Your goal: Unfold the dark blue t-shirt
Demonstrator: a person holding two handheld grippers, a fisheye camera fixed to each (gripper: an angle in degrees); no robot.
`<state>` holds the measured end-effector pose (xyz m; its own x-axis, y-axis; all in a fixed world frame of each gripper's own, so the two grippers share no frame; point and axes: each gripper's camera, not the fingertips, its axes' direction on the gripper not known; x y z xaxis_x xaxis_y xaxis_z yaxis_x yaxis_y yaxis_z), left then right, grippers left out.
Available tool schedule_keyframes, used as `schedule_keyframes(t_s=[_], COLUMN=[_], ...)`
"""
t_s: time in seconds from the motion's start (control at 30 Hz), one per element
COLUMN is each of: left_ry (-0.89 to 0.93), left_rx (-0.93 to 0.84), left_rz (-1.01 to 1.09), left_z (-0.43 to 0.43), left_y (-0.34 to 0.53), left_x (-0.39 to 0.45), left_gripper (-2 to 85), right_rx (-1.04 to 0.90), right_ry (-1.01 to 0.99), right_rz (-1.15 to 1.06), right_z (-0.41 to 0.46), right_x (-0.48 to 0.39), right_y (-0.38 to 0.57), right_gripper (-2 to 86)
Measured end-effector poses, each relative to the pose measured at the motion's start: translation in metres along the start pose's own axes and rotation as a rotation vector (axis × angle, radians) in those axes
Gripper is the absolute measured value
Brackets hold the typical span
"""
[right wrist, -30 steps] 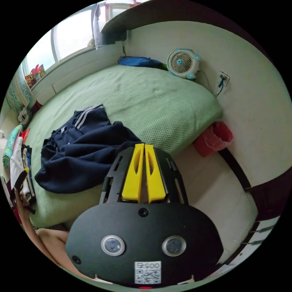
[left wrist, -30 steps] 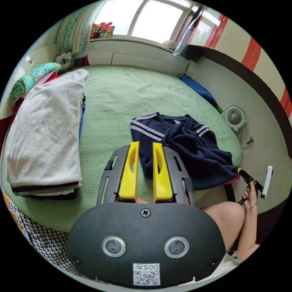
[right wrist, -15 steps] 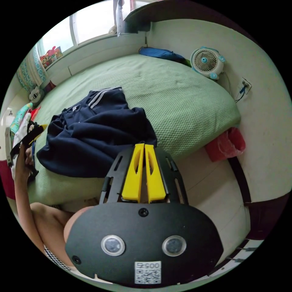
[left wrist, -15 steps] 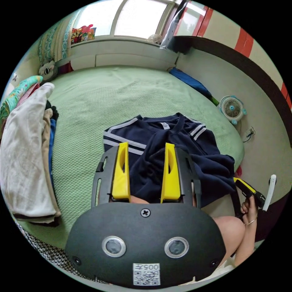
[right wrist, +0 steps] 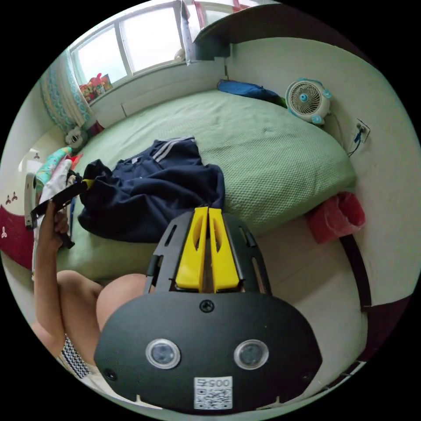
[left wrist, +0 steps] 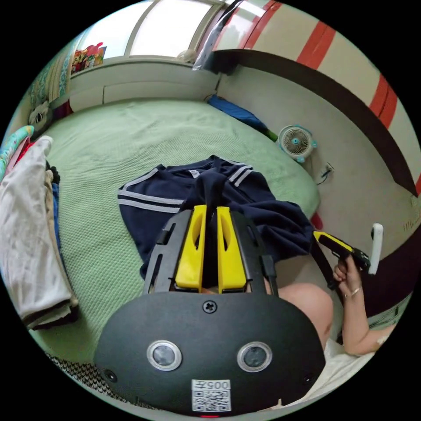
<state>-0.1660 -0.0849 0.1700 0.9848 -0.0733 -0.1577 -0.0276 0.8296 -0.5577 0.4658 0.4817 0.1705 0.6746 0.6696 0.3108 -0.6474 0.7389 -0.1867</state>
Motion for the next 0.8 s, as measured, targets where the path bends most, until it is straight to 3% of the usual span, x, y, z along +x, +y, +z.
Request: schedule_keyframes(t_s=[0.13, 0.3, 0.4, 0.6, 0.67, 0.8], left_ry=[0.083, -0.019, 0.0, 0.065, 0.025, -0.037], left_rx=[0.062, 0.091, 0.027, -0.206, -0.194, -0.071], left_rz=[0.033, 0.168, 0.215, 0.072, 0.008, -0.021], left_z=[-0.072, -0.159, -0.169, -0.139, -0.141, -0.134], left_y=[0.018, 0.071, 0.12, 0.211, 0.21, 0.151], left_x=[0.006, 0.029, 0.028, -0.019, -0.037, -0.064], left_gripper=[5.3, 5.0, 4.8, 4.5, 4.9, 9.3], right_rx=[0.086, 0.156, 0.161, -0.127, -0.179, -0.1], right_ry=[-0.125, -0.26, -0.317, -0.412, -0.38, -0.32], right_rz=[-0.017, -0.047, -0.064, -0.008, 0.018, -0.062], right_z=[-0.045, -0.104, -0.124, -0.069, -0.057, -0.052], right_x=[0.016, 0.039, 0.06, 0.108, 0.12, 0.111], right_y=[0.01, 0.018, 0.038, 0.087, 0.089, 0.035], right_gripper=[-1.4, -1.3, -1.1, 0.9, 3.0, 9.8])
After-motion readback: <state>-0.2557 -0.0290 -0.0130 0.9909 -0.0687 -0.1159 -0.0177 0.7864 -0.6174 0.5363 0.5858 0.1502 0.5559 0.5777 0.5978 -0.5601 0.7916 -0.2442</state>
